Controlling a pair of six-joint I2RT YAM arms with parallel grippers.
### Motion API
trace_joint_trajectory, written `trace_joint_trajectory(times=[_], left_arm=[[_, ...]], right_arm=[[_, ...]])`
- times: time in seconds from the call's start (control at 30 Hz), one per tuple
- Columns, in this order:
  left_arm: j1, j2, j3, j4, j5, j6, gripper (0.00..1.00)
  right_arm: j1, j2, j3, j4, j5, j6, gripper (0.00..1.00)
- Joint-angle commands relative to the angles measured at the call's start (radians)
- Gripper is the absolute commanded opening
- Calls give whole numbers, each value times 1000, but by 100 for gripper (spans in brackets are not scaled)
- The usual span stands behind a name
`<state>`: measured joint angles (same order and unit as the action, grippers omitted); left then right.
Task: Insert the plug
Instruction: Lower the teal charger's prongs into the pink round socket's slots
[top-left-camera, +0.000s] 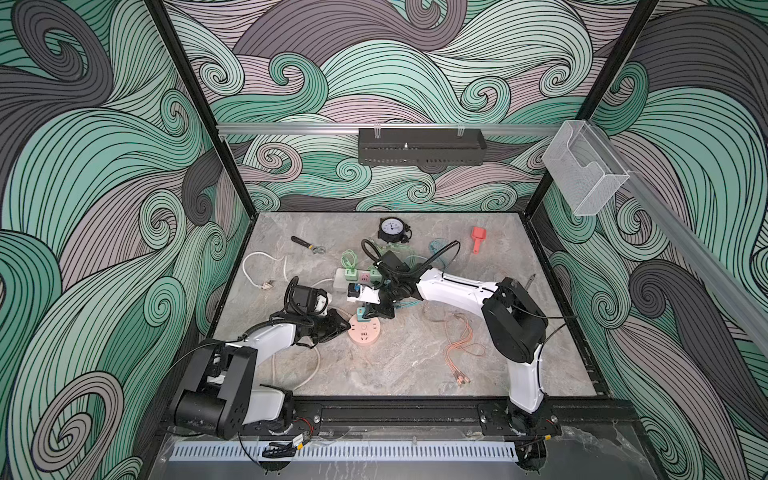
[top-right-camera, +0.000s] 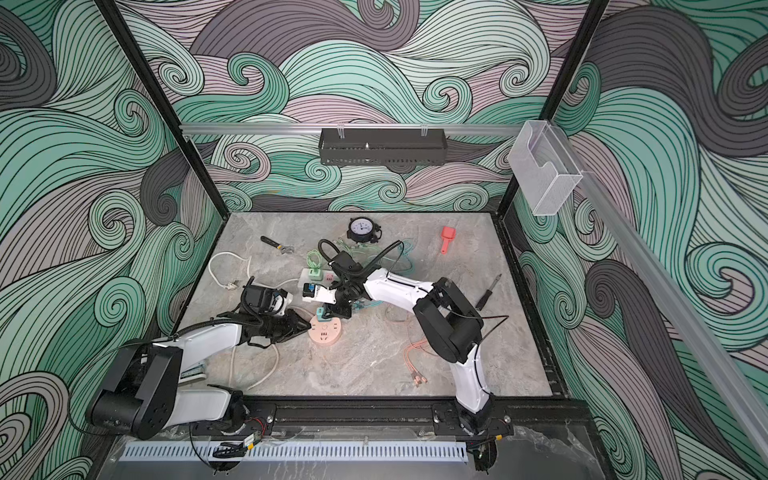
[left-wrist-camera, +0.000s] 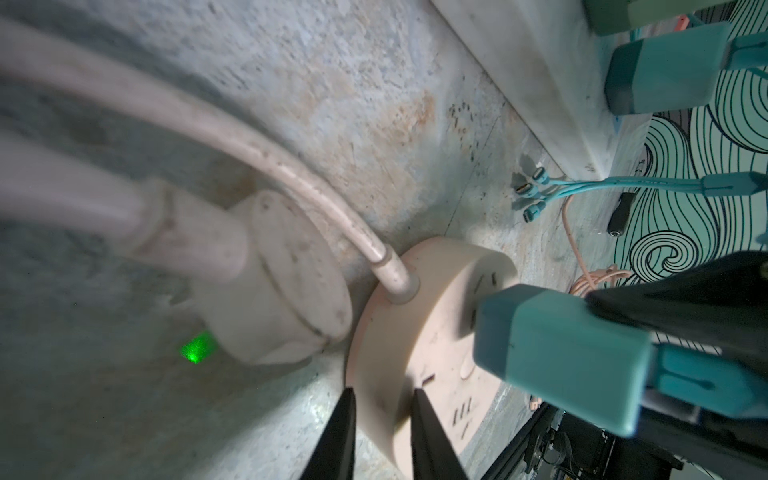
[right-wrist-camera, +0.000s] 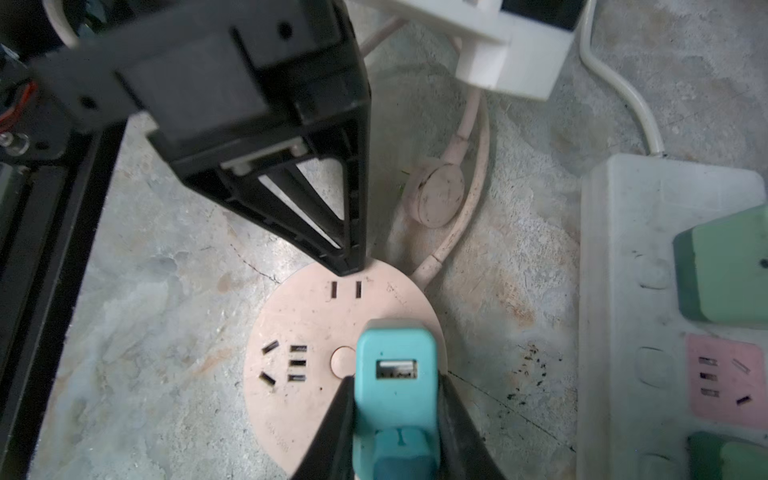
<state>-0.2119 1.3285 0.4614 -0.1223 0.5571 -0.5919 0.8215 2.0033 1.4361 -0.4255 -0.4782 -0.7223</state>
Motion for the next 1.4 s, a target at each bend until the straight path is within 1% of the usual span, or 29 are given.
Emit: trace_joint_trajectory(times=[0.0,0.23,0.43,0.57,0.83,0.97,1.17,1.37], left_arm=[[-4,22,6,-20,-36,17,23],[-3,23,11,-19,-34,10,23],[-3,-3,31,-43,-36,7,24],[-4,-49,43,-81,-61,0,24],[5,-174,65,-199,-154,-5,26],[14,-236,78,-248,-186,-9,30],[35,-300,110,-319,-206,-2,36],[62,-358,125,-358,-218,1,39]], right_arm=[[-7,43,-9,-80,105,-29,4],[-2,65,-22,-119,151,-32,4],[24,102,-35,-156,259,-60,4],[37,123,-41,-171,309,-63,4],[38,135,-61,-192,310,-35,4],[41,154,-44,-218,309,-23,5],[42,191,2,-272,308,21,9],[61,198,-9,-243,310,75,11]])
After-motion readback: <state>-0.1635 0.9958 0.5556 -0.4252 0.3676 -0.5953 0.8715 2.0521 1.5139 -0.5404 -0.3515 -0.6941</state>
